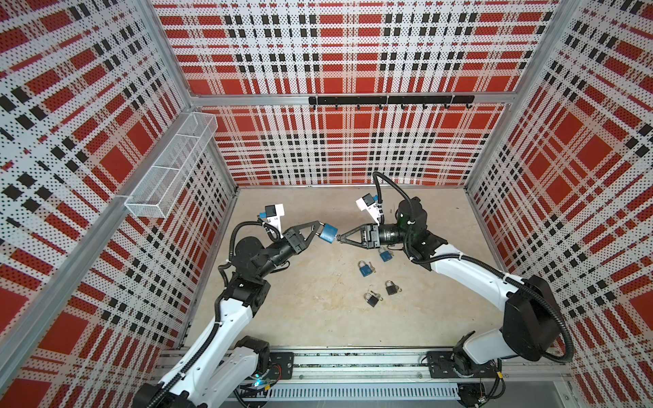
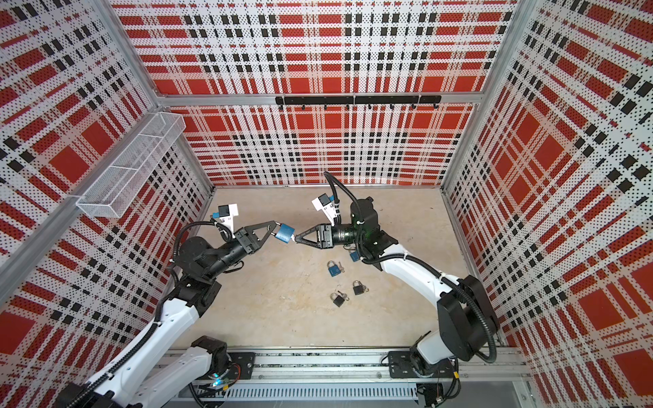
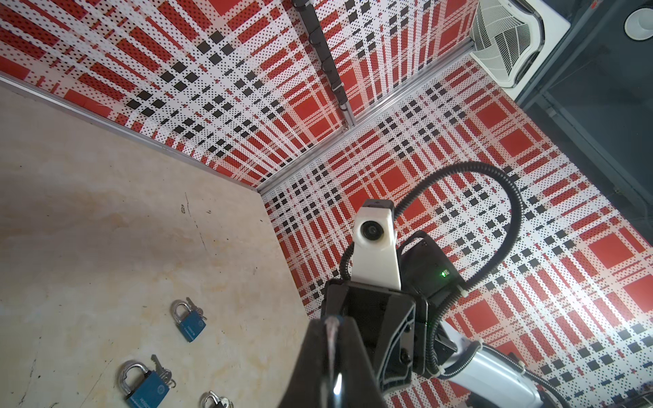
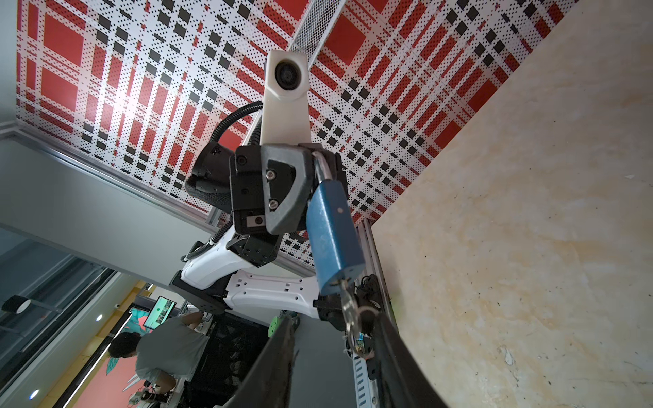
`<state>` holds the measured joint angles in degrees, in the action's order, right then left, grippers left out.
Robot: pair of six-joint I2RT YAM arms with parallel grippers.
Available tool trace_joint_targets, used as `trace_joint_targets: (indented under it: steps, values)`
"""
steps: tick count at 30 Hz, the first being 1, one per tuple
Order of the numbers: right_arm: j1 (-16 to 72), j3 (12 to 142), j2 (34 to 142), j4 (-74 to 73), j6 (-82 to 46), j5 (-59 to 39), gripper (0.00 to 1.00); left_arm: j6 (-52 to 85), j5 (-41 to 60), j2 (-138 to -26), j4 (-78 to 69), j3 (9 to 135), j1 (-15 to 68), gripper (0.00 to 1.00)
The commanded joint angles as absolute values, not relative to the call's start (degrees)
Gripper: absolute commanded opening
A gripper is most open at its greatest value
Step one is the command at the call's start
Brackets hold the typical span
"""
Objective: Lock with the key
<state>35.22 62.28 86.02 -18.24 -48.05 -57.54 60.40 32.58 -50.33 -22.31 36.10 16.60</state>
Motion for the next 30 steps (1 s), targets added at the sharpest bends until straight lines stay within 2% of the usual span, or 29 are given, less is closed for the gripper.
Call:
trace_joint_targets:
  steps: [1,3,6,9,12,17,22,30]
  values:
    - [35.16,64.03,87.58,-20.16,-47.49,-57.67,0.36,61.3,32.56,-49.74,-26.54,37.18,16.95,0.0]
    - [35.22,64.15,87.96,-20.46,-47.66,-57.85,0.35,61.34,32.27,-49.83,-26.71,37.15,16.96,0.0]
    - [35.26,64.2,88.41,-21.33,-48.25,-58.2,0.27,61.5,32.13,-50.14,-27.15,37.27,16.98,0.0]
    - [35.33,64.16,88.68,-22.46,-48.97,-58.53,0.16,61.48,31.94,-50.31,-27.14,37.18,16.96,0.0]
    - [35.24,63.89,88.68,-24.55,-50.37,-58.96,0.0,61.48,31.69,-50.46,-27.26,37.03,16.96,0.0]
    - [35.23,62.44,89.56,-29.98,-54.37,-59.67,0.0,61.04,31.03,-50.43,-27.25,36.48,16.55,0.0]
    - [34.08,57.82,87.89,-32.5,-56.03,-58.73,0.0,61.43,33.05,-50.8,-27.51,37.32,12.76,0.0]
    - [31.5,50.69,83.18,-31.61,-55.43,-56.72,0.0,62.14,35.93,-50.83,-27.46,37.59,8.22,0.0]
